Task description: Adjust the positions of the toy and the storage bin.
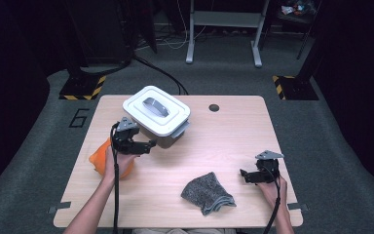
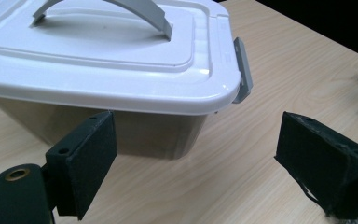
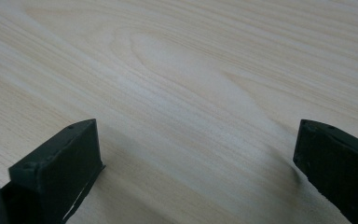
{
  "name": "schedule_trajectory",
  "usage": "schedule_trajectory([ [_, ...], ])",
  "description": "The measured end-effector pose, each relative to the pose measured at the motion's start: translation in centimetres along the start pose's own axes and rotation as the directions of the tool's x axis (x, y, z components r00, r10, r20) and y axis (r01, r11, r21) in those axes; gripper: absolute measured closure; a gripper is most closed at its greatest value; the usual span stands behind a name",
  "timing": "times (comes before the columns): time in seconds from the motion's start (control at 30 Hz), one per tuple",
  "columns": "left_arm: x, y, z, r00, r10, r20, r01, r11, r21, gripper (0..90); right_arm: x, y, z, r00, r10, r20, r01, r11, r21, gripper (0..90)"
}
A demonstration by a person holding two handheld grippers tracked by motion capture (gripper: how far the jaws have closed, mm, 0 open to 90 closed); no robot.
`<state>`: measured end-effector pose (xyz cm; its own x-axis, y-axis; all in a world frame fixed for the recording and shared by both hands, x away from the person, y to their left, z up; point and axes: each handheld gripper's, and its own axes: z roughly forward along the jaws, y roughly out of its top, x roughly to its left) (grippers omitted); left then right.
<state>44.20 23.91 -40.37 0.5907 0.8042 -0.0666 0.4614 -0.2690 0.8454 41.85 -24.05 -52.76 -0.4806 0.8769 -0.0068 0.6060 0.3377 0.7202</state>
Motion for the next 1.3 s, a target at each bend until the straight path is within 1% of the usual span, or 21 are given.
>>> schedule_trajectory([
  [0.03,0.0,0.4,0.4,1.0000,0.002,0.002,-0.002,1.0000,0.000,12.1,0.0,0.0,0.2,1.0000,0.002,-0.001,-0.002,1.0000,0.010,0.0],
  [0.13,0.0,0.7,0.8,1.0000,0.007,0.003,-0.007,1.0000,0.002,12.1,0.0,0.0,0.2,1.0000,0.004,-0.004,-0.004,0.9999,0.010,0.0],
  [0.17,-0.1,1.0,1.3,0.9999,0.010,-0.004,-0.010,0.9999,-0.003,12.1,-0.1,0.1,0.2,1.0000,0.000,-0.004,0.000,0.9999,0.013,0.0],
  [0.27,-0.1,1.3,1.9,1.0000,0.005,0.002,-0.005,1.0000,0.005,12.0,0.0,0.0,0.2,1.0000,0.006,-0.004,-0.006,0.9999,0.011,0.0],
  [0.37,0.1,1.8,2.9,1.0000,-0.002,-0.004,0.002,0.9999,0.010,12.0,0.0,0.1,0.2,0.9999,0.011,-0.004,-0.011,0.9999,0.014,0.0],
  [0.4,0.2,1.9,3.1,0.9999,0.002,-0.010,-0.002,0.9999,0.011,12.0,0.0,0.1,0.2,0.9999,0.011,-0.003,-0.010,0.9999,0.013,0.0],
  [0.43,0.1,2.2,3.8,0.9995,0.017,-0.026,-0.017,0.9996,0.021,12.0,0.0,0.0,0.2,0.9999,0.015,-0.004,-0.014,0.9998,0.015,0.0],
  [0.47,0.1,2.2,3.8,0.9995,0.017,-0.026,-0.017,0.9996,0.021,12.0,0.0,0.0,0.2,0.9999,0.015,-0.004,-0.014,0.9998,0.015,0.0],
  [0.5,0.2,2.5,4.5,0.9995,0.016,-0.027,-0.015,0.9995,0.026,12.0,0.0,0.1,0.2,0.9998,0.017,-0.005,-0.017,0.9997,0.018,0.0],
  [0.6,0.3,2.9,4.9,0.9994,0.016,-0.030,-0.015,0.9996,0.025,12.0,0.0,0.1,0.2,0.9999,0.016,-0.005,-0.016,0.9997,0.018,0.0],
  [0.63,0.3,3.5,5.6,0.9995,0.017,-0.026,-0.016,0.9996,0.025,12.0,0.0,0.1,0.2,0.9998,0.017,-0.005,-0.017,0.9997,0.018,0.0],
  [0.8,0.5,4.1,6.5,0.9997,0.009,-0.021,-0.009,0.9997,0.021,12.1,0.0,0.1,0.2,0.9998,0.017,-0.005,-0.017,0.9997,0.018,0.0],
  [0.83,0.5,4.3,6.8,0.9997,0.014,-0.021,-0.013,0.9998,0.016,12.1,0.0,0.1,0.2,0.9998,0.017,-0.005,-0.017,0.9997,0.018,0.0],
  [0.9,0.5,4.4,7.1,0.9989,0.031,-0.034,-0.030,0.9991,0.031,12.3,0.0,0.1,0.2,0.9998,0.017,-0.005,-0.017,0.9997,0.017,0.0],
  [0.93,0.6,4.4,7.3,0.9992,0.030,-0.027,-0.029,0.9989,0.036,12.3,0.0,0.1,0.2,0.9998,0.017,-0.005,-0.017,0.9997,0.018,0.0],
  [0.97,0.8,4.5,7.5,0.9994,0.023,-0.025,-0.022,0.9994,0.025,12.2,0.0,0.0,0.2,0.9998,0.017,-0.005,-0.017,0.9997,0.017,0.0],
  [1.07,1.1,4.8,8.1,0.9992,0.015,-0.036,-0.014,0.9996,0.024,12.5,0.0,0.0,0.2,0.9998,0.017,-0.005,-0.017,0.9997,0.017,0.0],
  [1.1,1.3,5.0,8.3,0.9987,0.024,-0.045,-0.023,0.9993,0.030,12.8,0.0,0.1,0.2,0.9998,0.017,-0.005,-0.017,0.9997,0.017,0.0],
  [1.17,1.4,5.2,8.6,0.9984,0.032,-0.046,-0.031,0.9993,0.021,14.6,0.0,0.1,0.2,0.9998,0.017,-0.005,-0.017,0.9997,0.017,0.0],
  [1.23,1.4,5.2,8.9,0.9966,0.051,-0.064,-0.049,0.9985,0.024,15.0,0.0,0.0,0.2,0.9998,0.017,-0.005,-0.017,0.9997,0.017,0.0],
  [1.3,1.5,5.2,9.2,0.9969,0.047,-0.063,-0.046,0.9986,0.025,16.0,0.1,0.0,0.2,0.9998,0.017,-0.003,-0.017,0.9997,0.015,0.0],
])
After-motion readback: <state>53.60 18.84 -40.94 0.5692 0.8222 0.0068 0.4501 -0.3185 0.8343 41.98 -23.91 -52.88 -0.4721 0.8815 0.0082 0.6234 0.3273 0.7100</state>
